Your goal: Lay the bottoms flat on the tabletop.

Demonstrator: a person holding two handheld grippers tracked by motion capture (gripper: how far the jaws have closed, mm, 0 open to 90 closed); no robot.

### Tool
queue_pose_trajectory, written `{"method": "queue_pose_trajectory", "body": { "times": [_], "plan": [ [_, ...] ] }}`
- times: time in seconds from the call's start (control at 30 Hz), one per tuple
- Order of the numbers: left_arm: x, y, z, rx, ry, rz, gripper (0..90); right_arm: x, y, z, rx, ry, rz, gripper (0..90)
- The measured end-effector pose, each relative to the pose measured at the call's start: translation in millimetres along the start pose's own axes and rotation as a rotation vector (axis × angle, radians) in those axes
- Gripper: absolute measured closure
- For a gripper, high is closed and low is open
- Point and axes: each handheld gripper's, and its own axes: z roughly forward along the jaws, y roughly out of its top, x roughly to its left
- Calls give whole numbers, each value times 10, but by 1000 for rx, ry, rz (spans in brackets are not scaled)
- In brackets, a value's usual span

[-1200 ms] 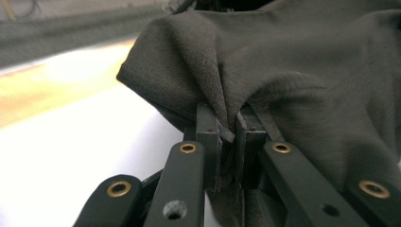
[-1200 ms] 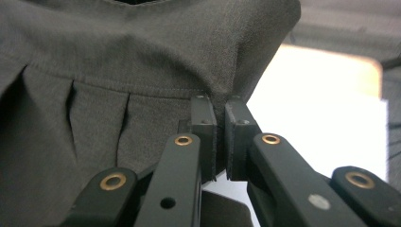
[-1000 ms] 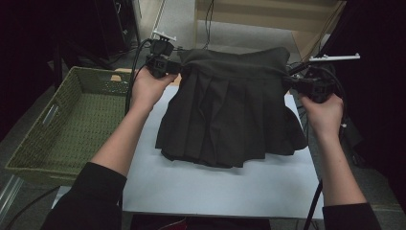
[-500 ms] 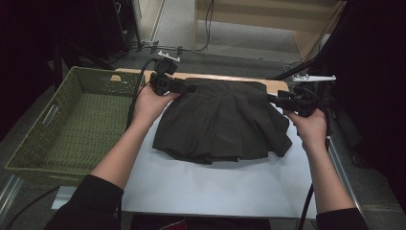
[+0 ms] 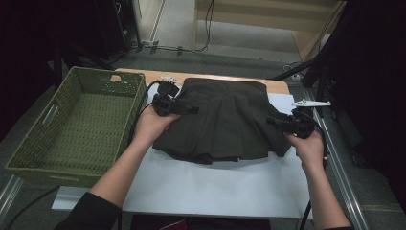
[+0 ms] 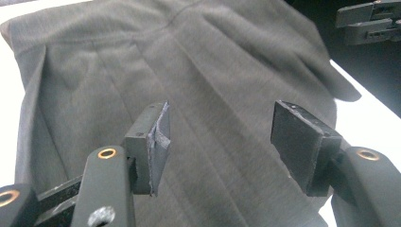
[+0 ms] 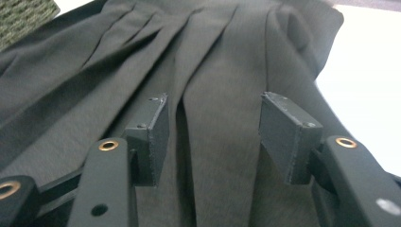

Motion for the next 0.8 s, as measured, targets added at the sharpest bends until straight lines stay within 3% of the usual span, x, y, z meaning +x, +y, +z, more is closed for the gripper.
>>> {"method": "queue_pose_trajectory", "body": {
  "times": [0.37, 0.43, 0.63, 0.8],
  "plan": [
    [-75, -332, 84, -13, -12, 26, 377, -72, -297, 59, 41, -12, 18, 424],
    [-73, -346, 106, 15, 3, 35, 377, -96, -339, 47, 44, -13, 20, 410],
    [-93, -416, 161, 32, 4, 46, 377, -144, -436, 19, 46, -19, 34, 404],
    [-111, -458, 161, 33, 9, 50, 376, -147, -497, 11, 48, -32, 7, 367]
  ]
}}
